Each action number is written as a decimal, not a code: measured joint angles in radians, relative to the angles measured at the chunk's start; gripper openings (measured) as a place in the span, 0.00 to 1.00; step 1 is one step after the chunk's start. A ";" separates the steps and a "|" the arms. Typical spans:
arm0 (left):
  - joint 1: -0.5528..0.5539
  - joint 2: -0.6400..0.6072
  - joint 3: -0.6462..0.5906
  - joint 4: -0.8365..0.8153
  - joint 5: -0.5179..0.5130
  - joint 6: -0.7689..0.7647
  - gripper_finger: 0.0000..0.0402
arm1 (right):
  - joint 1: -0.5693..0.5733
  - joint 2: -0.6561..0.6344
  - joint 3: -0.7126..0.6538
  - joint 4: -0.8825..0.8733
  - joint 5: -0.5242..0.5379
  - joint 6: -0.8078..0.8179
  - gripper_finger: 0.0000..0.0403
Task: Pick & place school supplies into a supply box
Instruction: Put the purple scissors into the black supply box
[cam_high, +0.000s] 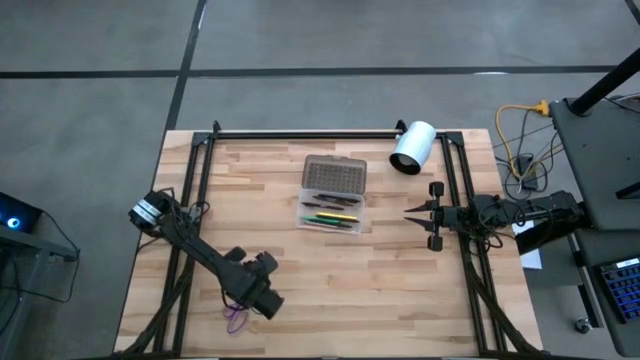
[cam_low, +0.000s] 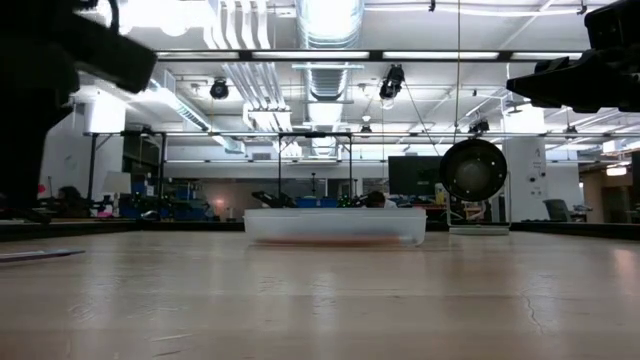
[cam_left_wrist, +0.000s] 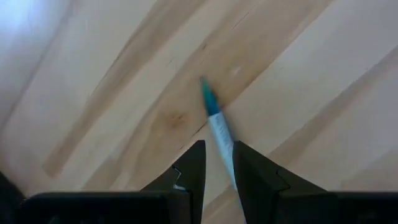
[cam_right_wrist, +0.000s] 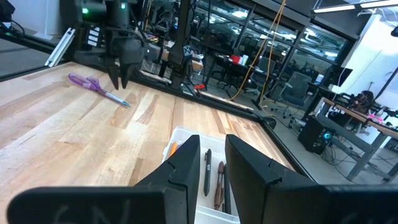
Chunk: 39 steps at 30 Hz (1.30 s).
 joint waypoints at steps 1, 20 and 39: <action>0.000 0.000 -0.011 0.001 0.014 -0.011 0.16 | 0.000 0.000 0.000 0.000 0.000 0.000 0.17; 0.000 0.001 -0.078 0.088 0.085 -0.040 0.16 | 0.000 0.000 0.000 0.000 0.000 0.000 0.17; 0.000 -0.005 -0.140 0.217 0.108 -0.028 0.16 | 0.000 0.000 0.000 0.000 0.000 0.000 0.17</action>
